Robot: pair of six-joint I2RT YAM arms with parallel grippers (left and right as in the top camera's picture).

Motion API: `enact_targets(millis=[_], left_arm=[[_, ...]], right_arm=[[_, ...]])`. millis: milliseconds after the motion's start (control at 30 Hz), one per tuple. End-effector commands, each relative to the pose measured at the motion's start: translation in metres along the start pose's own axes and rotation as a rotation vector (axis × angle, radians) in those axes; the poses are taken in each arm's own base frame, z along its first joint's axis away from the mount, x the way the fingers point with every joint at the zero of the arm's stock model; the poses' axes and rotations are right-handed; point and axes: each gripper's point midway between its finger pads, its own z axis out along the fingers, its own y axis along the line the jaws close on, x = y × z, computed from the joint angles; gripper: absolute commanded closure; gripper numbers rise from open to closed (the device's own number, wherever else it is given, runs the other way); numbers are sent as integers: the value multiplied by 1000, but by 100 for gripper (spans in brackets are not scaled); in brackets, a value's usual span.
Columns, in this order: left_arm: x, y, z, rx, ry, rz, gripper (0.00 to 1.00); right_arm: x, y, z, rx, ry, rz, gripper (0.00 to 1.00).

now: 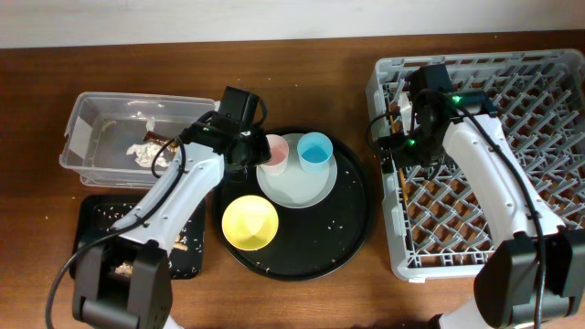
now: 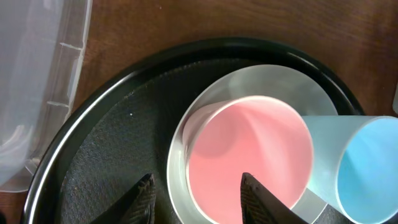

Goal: Sort waste into correct bins and load items into the dishwasher rack
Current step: 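Reach the left gripper to the pink cup and grasp it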

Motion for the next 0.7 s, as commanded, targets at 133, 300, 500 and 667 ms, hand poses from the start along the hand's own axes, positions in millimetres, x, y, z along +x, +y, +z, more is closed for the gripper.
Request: enact_targets(millis=[133, 300, 500, 667], left_arm=[[12, 11, 31, -50, 58, -6, 70], [7, 7, 30, -37, 38, -6, 79], [-6, -2, 9, -3, -14, -4, 86], [-24, -24, -46, 111, -110, 2, 100]], right_arm=[[0, -2, 1, 9, 4, 6, 2], [0, -3, 1, 10, 4, 6, 1], [0, -2, 1, 9, 4, 6, 2], [0, -2, 1, 9, 4, 6, 2]])
